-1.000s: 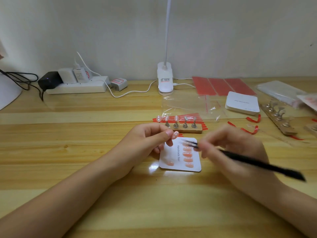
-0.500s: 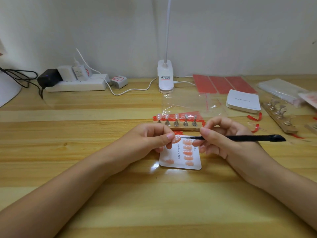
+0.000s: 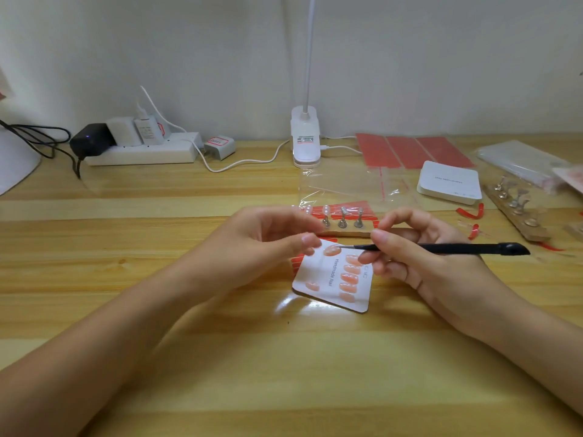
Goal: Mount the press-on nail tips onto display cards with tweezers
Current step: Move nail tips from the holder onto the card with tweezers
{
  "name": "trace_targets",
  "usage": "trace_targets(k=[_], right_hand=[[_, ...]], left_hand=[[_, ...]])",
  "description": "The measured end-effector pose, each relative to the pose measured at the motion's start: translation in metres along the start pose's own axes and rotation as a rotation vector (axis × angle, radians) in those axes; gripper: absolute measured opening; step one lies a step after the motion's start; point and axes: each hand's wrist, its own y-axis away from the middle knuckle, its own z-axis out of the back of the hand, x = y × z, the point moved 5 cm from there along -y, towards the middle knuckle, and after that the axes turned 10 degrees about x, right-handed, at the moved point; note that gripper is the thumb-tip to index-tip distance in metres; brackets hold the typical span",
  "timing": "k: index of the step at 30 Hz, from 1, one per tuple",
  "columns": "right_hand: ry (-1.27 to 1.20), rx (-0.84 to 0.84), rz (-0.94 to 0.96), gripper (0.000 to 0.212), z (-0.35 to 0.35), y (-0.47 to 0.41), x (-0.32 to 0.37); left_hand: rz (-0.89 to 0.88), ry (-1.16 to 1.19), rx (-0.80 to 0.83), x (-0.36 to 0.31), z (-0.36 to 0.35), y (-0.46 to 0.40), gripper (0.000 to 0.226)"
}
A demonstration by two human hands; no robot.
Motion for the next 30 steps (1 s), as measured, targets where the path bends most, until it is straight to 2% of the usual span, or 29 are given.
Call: trace_targets(k=[4,6,8,14,18,21,30], right_hand=[[0.025,-0.043,-0.014,0.031,0.003,0.002,-0.001],[0.04,-0.058,-0.017,0.032,0.003,0.002,-0.001],[0.05,-0.075,-0.018,0.032,0.003,0.002,-0.001],[0.095,-0.119,-0.038,0.03,0.002,0.005,0.001],[0.164,-0.132,-0.06,0.012,0.002,0.008,0.0],[0.198,-0.141,-0.084,0.007,0.003,0.008,-0.002],[0.23,-0.107,-0.139,0.008,-0.001,0.006,-0.004]], left_hand=[[-0.113,-0.576,0.177,-0.003,0.006,0.007,0.048],[-0.087,-0.701,0.239,0.007,0.003,0.01,0.051],[-0.069,-0.737,0.218,0.013,0.001,0.01,0.049],[-0.16,-0.832,0.05,0.009,-0.006,0.008,0.045],[-0.162,-0.834,-0.041,0.008,-0.012,0.009,0.05],[-0.153,-0.786,-0.064,0.008,-0.014,0.009,0.049],[-0.13,-0.714,-0.063,0.009,-0.014,0.009,0.048]])
